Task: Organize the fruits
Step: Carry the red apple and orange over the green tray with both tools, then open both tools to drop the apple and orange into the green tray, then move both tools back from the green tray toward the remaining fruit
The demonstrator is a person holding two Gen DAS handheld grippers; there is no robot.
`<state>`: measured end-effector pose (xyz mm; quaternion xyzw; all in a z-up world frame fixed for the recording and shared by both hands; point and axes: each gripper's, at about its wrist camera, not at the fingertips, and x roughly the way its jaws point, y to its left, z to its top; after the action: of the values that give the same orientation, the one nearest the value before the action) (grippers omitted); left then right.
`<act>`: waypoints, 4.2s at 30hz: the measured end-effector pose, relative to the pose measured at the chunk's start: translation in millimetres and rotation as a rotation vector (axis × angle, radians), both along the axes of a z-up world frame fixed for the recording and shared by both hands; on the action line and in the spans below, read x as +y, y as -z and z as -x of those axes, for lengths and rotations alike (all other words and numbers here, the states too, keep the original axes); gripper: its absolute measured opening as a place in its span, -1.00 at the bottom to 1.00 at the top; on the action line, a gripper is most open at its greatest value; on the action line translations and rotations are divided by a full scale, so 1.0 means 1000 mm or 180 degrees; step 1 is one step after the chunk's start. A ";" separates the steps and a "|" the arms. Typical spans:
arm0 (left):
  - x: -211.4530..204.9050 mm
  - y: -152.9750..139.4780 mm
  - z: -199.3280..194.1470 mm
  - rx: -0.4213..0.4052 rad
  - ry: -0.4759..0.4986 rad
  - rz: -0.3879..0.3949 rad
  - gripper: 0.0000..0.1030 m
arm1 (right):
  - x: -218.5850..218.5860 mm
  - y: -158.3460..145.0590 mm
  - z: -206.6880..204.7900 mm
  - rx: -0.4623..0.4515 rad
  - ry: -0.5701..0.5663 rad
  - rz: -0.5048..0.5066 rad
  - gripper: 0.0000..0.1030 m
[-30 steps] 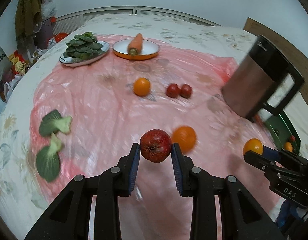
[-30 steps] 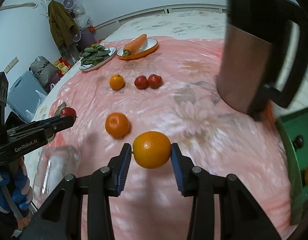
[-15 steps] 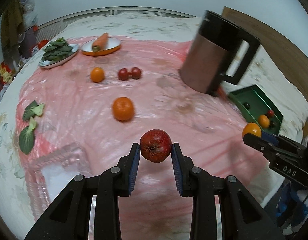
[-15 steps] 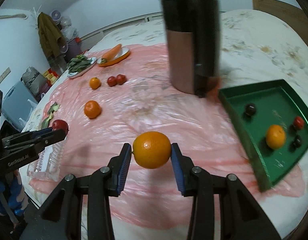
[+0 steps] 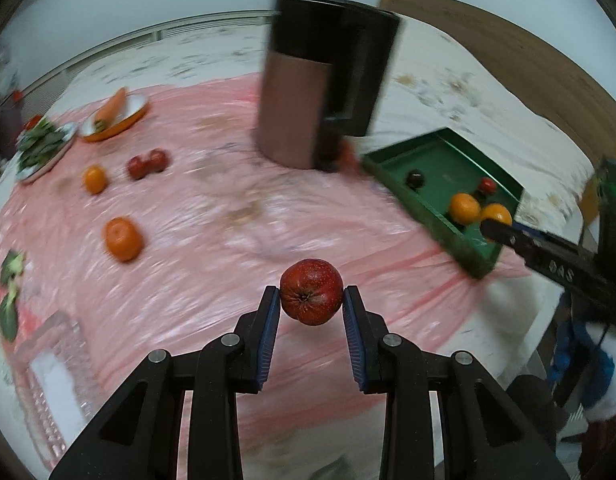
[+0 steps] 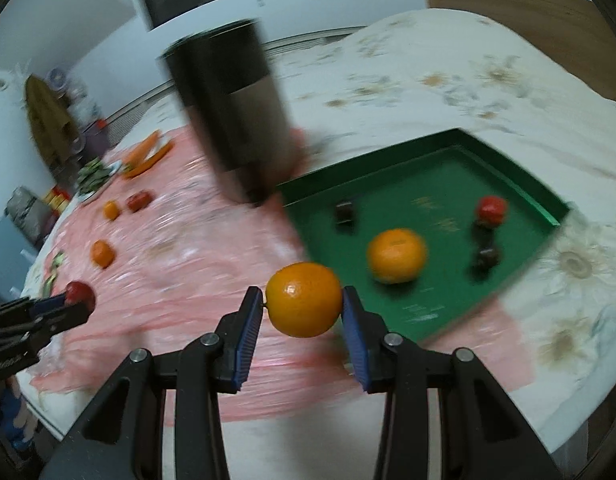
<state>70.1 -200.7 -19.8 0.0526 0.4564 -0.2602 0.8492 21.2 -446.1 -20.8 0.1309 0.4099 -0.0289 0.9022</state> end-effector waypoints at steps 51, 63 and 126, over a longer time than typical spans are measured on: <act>-0.229 0.057 -0.068 0.0055 0.0680 -0.0428 -0.21 | -0.169 0.057 -0.063 0.0421 0.0671 0.0864 0.81; -0.212 0.029 -0.052 -0.0100 0.0631 -0.0334 -0.10 | -0.160 0.029 -0.043 0.0281 0.0732 0.0795 0.88; 0.090 -0.008 0.025 -0.0465 -0.0775 -0.0097 0.08 | 0.136 -0.035 0.008 -0.0065 -0.0555 0.0468 0.88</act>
<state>45.2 -111.1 -12.1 0.0285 0.4003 -0.1439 0.9046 13.1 -310.2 14.0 0.0285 0.4073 0.0211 0.9126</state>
